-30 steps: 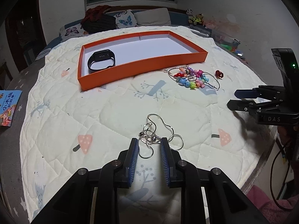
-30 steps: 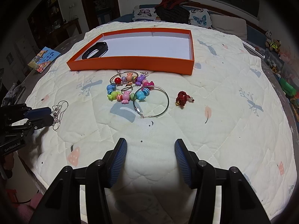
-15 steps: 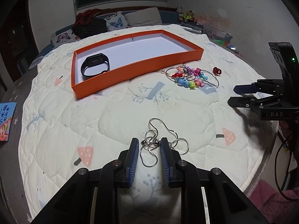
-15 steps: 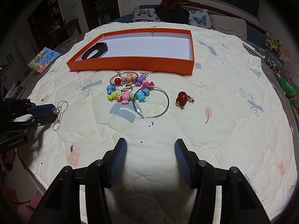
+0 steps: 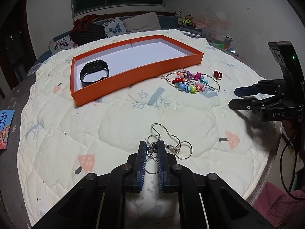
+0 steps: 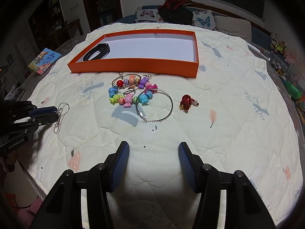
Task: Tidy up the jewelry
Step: 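Close the left tool on the silver chain and lift it, then carry the chain into the tray with the left tool while the right tool grasps the red ring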
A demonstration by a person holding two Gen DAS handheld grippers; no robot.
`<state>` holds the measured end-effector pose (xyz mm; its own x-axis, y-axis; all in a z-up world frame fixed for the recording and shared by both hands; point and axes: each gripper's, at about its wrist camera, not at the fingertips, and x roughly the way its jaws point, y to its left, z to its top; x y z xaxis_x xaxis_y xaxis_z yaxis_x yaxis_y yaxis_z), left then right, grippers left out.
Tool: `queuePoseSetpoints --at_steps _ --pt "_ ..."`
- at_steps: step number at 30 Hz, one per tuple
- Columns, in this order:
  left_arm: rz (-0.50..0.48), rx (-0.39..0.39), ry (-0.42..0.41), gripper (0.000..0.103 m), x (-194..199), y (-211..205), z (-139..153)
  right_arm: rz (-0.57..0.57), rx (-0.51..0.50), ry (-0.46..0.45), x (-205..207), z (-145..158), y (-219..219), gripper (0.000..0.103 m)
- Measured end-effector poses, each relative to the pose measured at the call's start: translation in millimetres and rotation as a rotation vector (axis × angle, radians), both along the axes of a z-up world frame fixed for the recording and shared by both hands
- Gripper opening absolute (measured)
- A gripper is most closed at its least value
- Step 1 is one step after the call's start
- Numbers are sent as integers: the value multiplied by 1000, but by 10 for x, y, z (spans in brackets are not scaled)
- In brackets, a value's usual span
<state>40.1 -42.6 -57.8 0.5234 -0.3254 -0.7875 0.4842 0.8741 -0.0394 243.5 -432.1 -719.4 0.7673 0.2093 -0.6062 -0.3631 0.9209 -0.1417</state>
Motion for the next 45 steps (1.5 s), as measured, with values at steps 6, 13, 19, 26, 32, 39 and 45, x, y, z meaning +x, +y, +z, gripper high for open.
queuePoseSetpoints --at_steps 6,13,19,26,32,39,45 --pt "-2 18 -24 11 -81 -18 17 0 0 0 1 -2 1 60" --pt "15 1 -57 11 -170 22 131 -2 9 1 4 8 -4 60" --pt "31 -55 -87 10 -201 72 346 8 23 5 -8 28 -32 60" --pt "51 -120 -133 5 -205 125 635 25 61 5 22 83 -92 60" --pt "78 -119 -140 5 -223 227 695 29 70 5 27 77 -94 60" --pt "102 -152 -157 6 -260 326 826 34 76 6 56 83 -95 60" --pt "101 -177 -212 5 -262 348 1107 1 97 -16 151 187 -271 60"
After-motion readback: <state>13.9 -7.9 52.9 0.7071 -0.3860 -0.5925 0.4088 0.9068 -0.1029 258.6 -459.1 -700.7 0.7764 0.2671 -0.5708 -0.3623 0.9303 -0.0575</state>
